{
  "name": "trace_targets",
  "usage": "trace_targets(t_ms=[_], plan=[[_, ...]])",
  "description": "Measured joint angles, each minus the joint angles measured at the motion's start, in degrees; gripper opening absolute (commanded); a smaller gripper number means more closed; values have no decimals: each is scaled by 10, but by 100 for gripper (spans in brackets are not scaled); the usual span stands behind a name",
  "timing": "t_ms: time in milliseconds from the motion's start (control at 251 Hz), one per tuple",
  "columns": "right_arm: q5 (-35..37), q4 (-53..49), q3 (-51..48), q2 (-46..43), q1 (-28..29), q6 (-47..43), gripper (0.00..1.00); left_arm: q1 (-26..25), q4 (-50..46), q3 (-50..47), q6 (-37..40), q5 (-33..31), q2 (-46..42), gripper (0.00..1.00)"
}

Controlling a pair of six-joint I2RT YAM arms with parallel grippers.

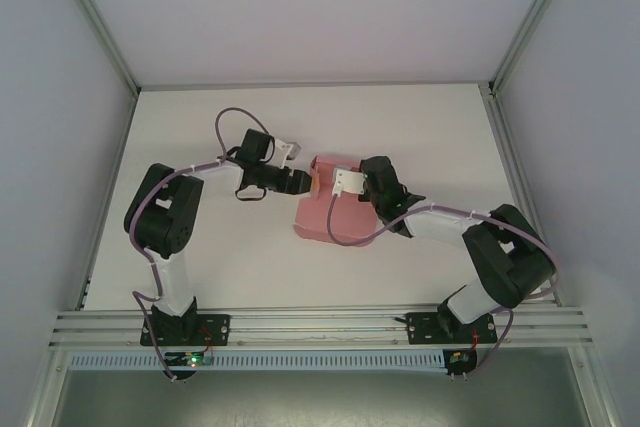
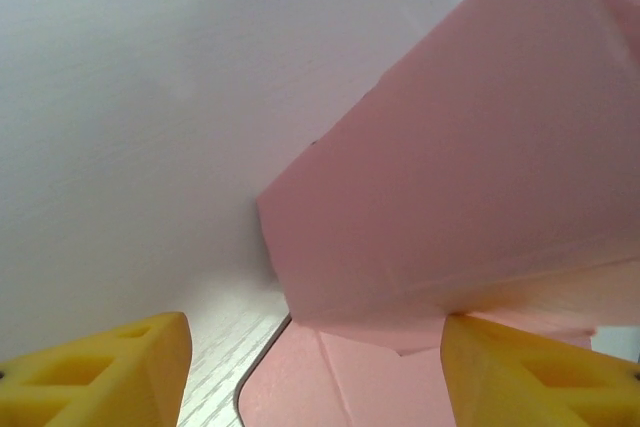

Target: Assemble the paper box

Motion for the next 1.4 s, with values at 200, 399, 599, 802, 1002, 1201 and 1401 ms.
trace_targets(t_ms=[200,399,599,802,1002,1201,1401], plan=[[39,27,-16,3,28,-14,0,-22,34,-14,1,-18,-3,64],[72,44,-18,12,57,-18,0,-45,69,-34,2,-84,-13,52],[81,33,-18,8,66,-17,0,-75,95,-42,0,-193,-18,35],[80,10,-18,-6,68,1,0,-112,86,-24,7,-330,-18,11],[79,-5,-17,-12,76,24,0,-157,42,-4,-3,-475,-15,10],[76,-5,-16,-14,83,40,0,-179,35,-5,-60,-560,-15,9],[66,-1,-16,-14,83,49,0,-193,25,-10,-124,-612,-15,10]])
